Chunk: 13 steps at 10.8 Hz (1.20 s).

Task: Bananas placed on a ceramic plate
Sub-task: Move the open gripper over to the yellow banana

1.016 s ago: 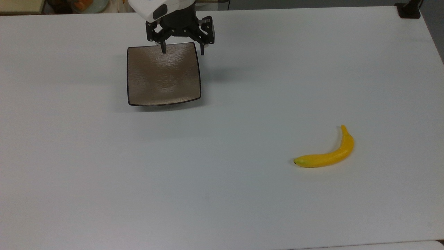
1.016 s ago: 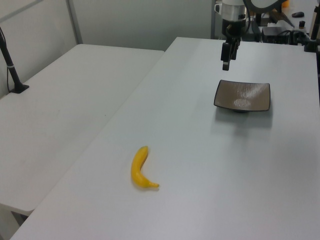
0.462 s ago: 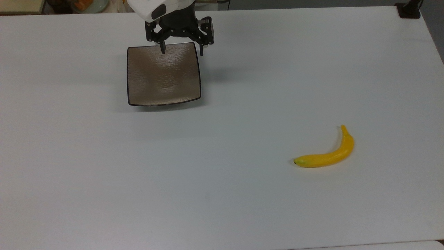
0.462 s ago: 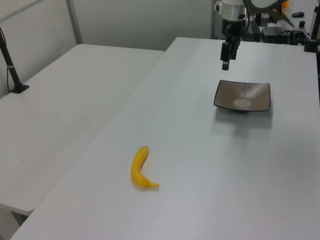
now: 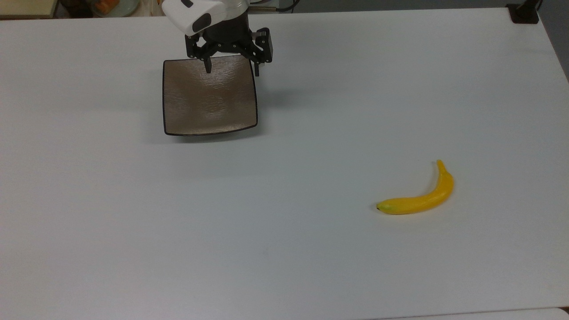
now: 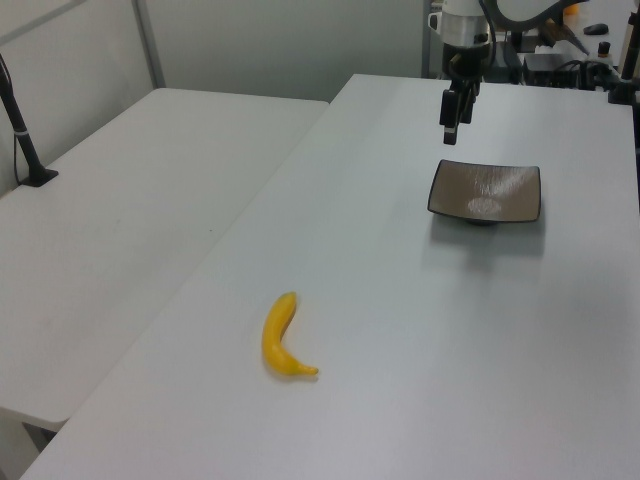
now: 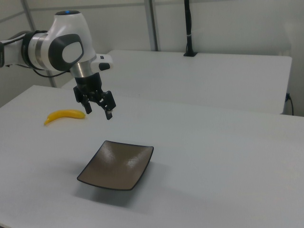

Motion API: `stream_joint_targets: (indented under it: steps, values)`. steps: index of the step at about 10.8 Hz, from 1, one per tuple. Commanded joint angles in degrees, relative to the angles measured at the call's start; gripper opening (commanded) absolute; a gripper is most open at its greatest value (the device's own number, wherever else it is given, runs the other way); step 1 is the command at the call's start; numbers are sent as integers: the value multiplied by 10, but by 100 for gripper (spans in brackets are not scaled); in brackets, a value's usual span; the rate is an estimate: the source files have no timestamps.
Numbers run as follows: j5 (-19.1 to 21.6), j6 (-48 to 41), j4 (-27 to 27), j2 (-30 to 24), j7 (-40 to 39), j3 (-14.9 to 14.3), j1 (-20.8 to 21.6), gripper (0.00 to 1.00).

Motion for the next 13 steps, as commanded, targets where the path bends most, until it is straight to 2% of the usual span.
stream_joint_targets:
  steps: [1,3,4,6,9,10,12,13]
  values:
    - [6,42,-4,6,63,2,-1,100]
    - [48,68,-3,24,80,3,0,100]
    - [75,88,-3,26,110,3,0,100]
    - [98,141,0,46,198,5,8,100]
    - [101,207,3,77,302,7,59,100]
    - [96,221,18,95,345,10,77,100]
    - [70,230,85,155,473,22,104,100]
    - [56,230,110,175,503,22,118,100]
